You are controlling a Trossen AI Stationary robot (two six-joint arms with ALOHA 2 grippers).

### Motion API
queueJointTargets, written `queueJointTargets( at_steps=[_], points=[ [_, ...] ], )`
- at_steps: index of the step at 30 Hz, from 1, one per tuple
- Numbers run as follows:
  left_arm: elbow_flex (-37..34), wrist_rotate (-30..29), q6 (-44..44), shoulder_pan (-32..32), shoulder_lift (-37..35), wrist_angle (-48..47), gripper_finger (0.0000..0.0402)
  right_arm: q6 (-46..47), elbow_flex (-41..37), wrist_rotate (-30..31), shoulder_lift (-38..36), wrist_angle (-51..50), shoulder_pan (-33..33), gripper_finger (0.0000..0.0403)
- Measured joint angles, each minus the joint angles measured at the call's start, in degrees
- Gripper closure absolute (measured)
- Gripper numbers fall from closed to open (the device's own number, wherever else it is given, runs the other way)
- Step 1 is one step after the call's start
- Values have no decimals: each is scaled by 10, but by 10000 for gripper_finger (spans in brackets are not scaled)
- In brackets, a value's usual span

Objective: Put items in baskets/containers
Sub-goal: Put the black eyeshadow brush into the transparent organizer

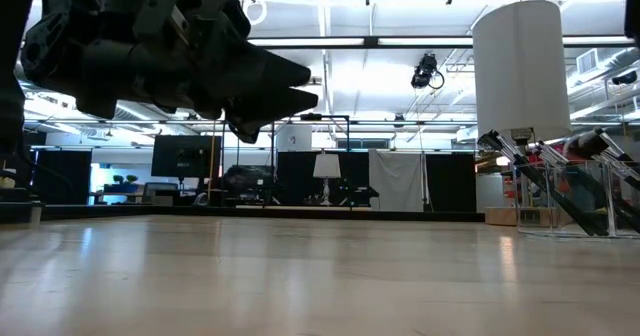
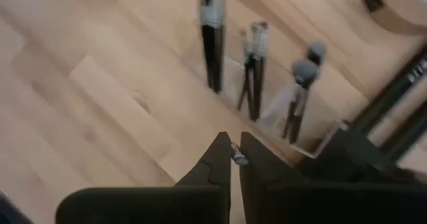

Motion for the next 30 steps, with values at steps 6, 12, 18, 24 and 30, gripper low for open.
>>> queueJointTargets(
  at_steps=[6, 12, 18, 24, 30],
  points=[
    [0, -2, 2, 0, 0, -7, 207, 19, -44, 0, -25, -3, -1, 397],
    [0, -2, 2, 0, 0, -6, 207, 25, -50, 40, -47, -2, -5, 397],
    [0, -13, 2, 0, 0, -10, 207, 6, -52, 44, -49, -2, -40, 397],
    [0, -13, 2, 0, 0, -11, 207, -19, -90, 5, -49, -2, -78, 397],
    [0, -13, 3, 0, 0, -14, 207, -37, -107, -20, -49, -3, -93, 396]
  ],
)
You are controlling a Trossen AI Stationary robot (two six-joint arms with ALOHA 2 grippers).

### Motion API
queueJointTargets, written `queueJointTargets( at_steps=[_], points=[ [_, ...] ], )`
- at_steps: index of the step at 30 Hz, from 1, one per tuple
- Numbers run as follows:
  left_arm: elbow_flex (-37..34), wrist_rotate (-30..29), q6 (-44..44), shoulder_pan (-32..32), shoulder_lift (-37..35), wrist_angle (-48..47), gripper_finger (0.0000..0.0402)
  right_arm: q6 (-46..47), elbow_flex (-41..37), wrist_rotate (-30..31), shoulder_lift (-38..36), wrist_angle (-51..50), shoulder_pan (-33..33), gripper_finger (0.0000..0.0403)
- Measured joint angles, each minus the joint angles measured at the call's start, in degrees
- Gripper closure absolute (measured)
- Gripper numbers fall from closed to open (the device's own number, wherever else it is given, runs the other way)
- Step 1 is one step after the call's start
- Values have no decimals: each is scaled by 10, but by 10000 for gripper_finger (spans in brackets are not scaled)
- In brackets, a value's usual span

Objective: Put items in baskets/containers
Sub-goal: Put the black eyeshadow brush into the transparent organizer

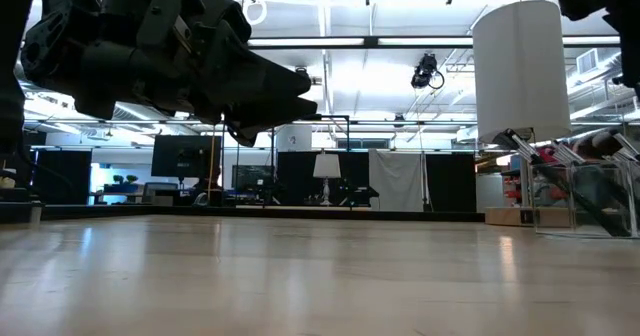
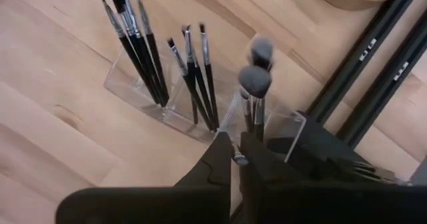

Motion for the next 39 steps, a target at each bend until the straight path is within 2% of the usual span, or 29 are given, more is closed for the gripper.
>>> queueJointTargets(
  at_steps=[9, 17, 22, 27, 34, 36, 39],
  points=[
    [0, 0, 0, 0, 0, 0, 207, -5, 2, 0, -13, 0, -2, 395],
    [0, -15, 1, 0, 0, 0, 207, -19, 46, 26, -14, 1, -4, 395],
    [0, -15, 0, 0, 0, 0, 207, -45, 47, 4, -13, 1, -22, 396],
    [0, -15, 0, 0, 0, 0, 207, -108, 62, -45, -9, 0, -57, 397],
    [0, -30, -1, 6, 0, 0, 207, -234, 135, -6, 25, 1, -102, 398],
    [0, -30, -1, 6, 0, 0, 207, -279, 148, -8, 33, 1, -122, 398],
    [0, -30, -1, 6, 0, 0, 207, -347, 153, -45, 44, 1, -155, 398]
  ],
)
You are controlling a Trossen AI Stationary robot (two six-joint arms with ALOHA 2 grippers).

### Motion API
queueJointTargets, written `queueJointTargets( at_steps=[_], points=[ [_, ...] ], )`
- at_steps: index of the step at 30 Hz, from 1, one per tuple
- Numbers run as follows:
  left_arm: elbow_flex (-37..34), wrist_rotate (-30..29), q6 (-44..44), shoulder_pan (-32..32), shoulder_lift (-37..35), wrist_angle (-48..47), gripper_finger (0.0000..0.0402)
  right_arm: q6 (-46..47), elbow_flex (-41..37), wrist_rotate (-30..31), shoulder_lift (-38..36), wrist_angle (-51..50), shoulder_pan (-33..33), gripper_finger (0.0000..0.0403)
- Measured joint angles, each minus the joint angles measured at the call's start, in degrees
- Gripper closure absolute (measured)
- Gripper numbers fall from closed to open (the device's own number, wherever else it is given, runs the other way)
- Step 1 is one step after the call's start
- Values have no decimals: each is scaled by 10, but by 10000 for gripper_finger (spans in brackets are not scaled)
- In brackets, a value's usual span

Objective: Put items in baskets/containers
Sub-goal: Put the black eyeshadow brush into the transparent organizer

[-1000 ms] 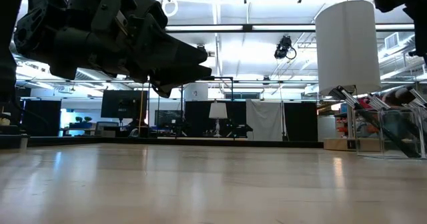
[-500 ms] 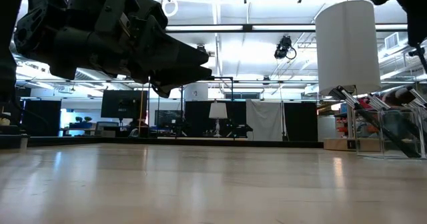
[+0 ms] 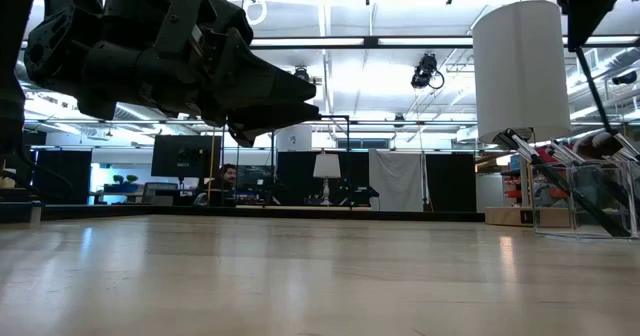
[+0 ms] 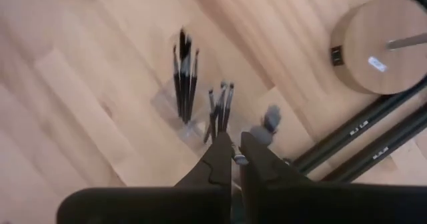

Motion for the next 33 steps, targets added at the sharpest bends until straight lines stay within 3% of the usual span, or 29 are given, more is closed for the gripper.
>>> queueJointTargets(
  at_steps=[6, 17, 23, 26, 30, 33],
  points=[
    [0, -1, 0, 0, 0, 0, 207, -106, 0, -77, 25, 0, -34, 398],
    [0, -4, 0, 10, 0, 0, 207, -172, -5, -62, 30, 0, -34, 398],
    [0, -4, 0, 9, 0, 0, 207, -199, -26, -148, 30, -1, -22, 398],
    [0, -4, 0, 10, 0, 0, 207, -200, -26, -139, 31, 0, 7, 398],
    [0, -4, 1, 10, 0, 0, 207, -227, -26, -58, 31, 0, 46, 398],
    [0, -4, 1, 10, 0, 0, 207, -237, -26, -34, 31, 0, 56, 398]
  ],
)
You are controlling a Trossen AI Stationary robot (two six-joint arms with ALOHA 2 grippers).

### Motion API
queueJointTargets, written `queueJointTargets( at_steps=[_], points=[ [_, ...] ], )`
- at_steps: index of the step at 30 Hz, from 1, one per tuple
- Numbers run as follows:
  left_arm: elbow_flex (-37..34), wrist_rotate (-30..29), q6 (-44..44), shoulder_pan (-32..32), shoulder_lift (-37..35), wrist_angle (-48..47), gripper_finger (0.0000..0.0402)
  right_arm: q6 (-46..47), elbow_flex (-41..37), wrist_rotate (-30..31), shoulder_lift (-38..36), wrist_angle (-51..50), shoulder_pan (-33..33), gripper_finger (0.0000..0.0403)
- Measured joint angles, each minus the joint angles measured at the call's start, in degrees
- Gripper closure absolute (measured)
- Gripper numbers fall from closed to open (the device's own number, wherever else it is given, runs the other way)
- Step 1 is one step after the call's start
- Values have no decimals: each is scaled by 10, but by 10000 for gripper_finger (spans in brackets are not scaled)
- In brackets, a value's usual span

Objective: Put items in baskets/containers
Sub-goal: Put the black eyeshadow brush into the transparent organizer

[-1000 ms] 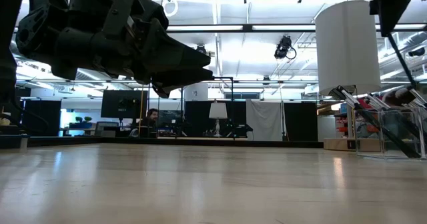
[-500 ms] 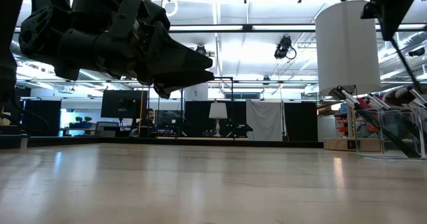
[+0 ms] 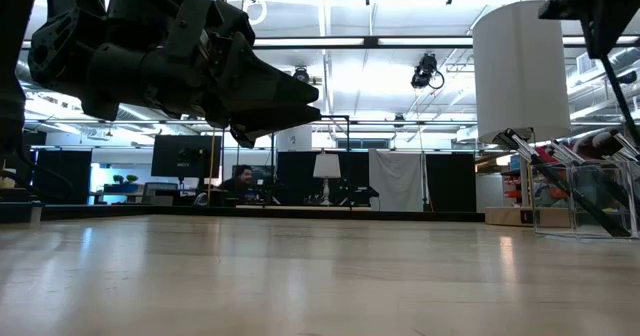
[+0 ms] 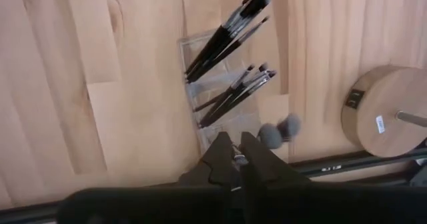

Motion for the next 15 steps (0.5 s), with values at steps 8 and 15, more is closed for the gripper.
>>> queueJointTargets(
  at_steps=[8, 15],
  points=[
    [0, 0, 0, 0, 0, 0, 207, -24, -54, -45, 2, 0, -1, 398],
    [0, 0, 0, 0, 0, 0, 207, -47, -78, 2, 1, 0, 3, 398]
  ],
)
